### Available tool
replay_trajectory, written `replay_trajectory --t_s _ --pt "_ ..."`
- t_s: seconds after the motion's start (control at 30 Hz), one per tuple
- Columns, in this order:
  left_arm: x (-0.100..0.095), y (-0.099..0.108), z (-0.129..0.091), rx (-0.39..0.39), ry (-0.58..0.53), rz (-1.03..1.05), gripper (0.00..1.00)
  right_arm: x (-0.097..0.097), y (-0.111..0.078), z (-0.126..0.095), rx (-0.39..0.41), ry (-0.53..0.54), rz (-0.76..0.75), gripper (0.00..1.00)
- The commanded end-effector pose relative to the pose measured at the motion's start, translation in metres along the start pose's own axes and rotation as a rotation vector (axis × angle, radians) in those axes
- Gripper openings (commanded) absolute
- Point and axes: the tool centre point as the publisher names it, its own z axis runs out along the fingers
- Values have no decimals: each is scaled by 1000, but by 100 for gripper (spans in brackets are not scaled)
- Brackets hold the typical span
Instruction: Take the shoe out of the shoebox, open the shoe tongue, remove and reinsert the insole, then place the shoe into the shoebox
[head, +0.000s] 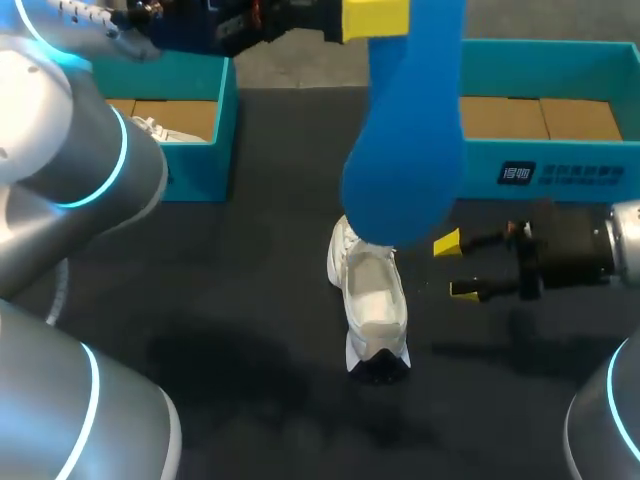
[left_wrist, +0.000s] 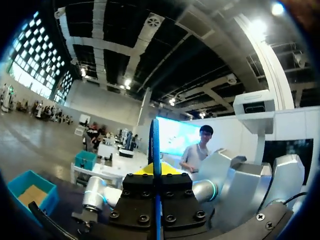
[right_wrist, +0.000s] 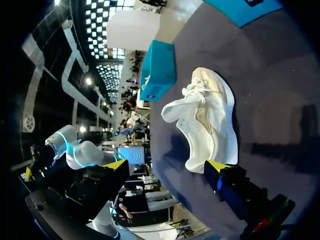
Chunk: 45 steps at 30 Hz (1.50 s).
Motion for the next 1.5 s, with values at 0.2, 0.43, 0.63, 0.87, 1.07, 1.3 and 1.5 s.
replay_trajectory --t_s 0.2,0.43,0.63,0.87,1.07,1.3,1.5 --pt "-16 -2 -28 -29 -61 307 0 9 14 5 40 41 39 100" --pt "-29 6 -46 -67 -132 573 0 13 19 7 58 83 80 100" --pt "-37 12 -61 -171 -143 720 0 18 29 11 57 130 103 100" --pt "-52 11 -91 -227 -193 831 0 33 41 19 48 144 80 100" --pt "-58 10 -101 -278 -179 820 0 36 50 25 7 154 75 100" --pt "-58 10 -101 -278 -179 820 0 36 50 25 7 154 75 100" --pt "-58 10 -101 -278 -179 820 0 36 50 25 7 154 75 100"
